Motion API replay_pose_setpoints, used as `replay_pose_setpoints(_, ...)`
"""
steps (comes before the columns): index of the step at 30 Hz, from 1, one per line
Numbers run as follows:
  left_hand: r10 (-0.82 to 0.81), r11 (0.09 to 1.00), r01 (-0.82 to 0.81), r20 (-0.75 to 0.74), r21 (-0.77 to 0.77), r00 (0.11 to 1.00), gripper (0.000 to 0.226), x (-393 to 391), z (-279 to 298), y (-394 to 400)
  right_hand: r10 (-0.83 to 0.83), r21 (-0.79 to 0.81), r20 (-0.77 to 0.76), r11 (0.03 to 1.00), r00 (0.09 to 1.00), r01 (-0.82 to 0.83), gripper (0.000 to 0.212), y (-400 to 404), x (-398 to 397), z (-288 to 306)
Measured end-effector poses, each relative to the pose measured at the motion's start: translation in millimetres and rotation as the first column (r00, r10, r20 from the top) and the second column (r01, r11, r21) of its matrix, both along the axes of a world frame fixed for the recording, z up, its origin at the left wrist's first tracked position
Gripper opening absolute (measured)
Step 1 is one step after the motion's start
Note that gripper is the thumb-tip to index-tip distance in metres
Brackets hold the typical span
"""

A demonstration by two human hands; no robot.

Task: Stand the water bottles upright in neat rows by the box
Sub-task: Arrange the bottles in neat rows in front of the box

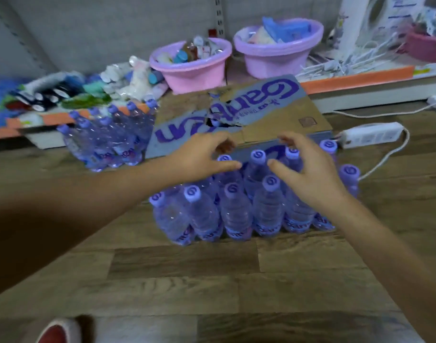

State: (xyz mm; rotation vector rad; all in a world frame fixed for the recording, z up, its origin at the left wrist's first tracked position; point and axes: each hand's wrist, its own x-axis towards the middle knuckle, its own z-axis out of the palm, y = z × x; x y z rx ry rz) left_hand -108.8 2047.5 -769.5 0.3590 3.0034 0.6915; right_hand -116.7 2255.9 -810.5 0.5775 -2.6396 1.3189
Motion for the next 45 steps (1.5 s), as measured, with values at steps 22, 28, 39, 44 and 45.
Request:
replay_pose_setpoints(22,0.689,0.646,-0.684,0.127,0.339,0.714,0.007,-33.0,-61.6,-434.9,0.222,0.097,0.309,0.96,0.925,-0.263,0.03,-374.2,-60.7,12.6)
replay_pose_setpoints(28,0.645,0.6,-0.633,0.171,0.49,0.744,0.015,-86.2,-79.2,-455.2,0.111,0.049,0.453,0.988,0.885,-0.149,0.03,-470.8,-103.9,-37.0)
replay_pose_setpoints(39,0.517,0.793,-0.508,0.072,0.337,0.853,0.059,-111.6,-133.2,-482.9,0.027,-0.021,0.387,1.0,0.922,-0.02,0.092,-555.1,-162.9,-99.4)
replay_pose_setpoints(44,0.465,0.882,-0.464,0.005,0.09,0.885,0.076,-109.5,-135.3,-482.0,0.043,0.065,0.323,0.996,0.945,-0.068,0.075,-536.5,-154.4,-98.3)
replay_pose_setpoints(45,0.454,0.889,-0.452,-0.007,0.074,0.891,0.074,-104.2,-135.7,-479.6,0.049,0.066,0.313,0.995,0.949,-0.074,0.074,-532.7,-148.3,-98.1)
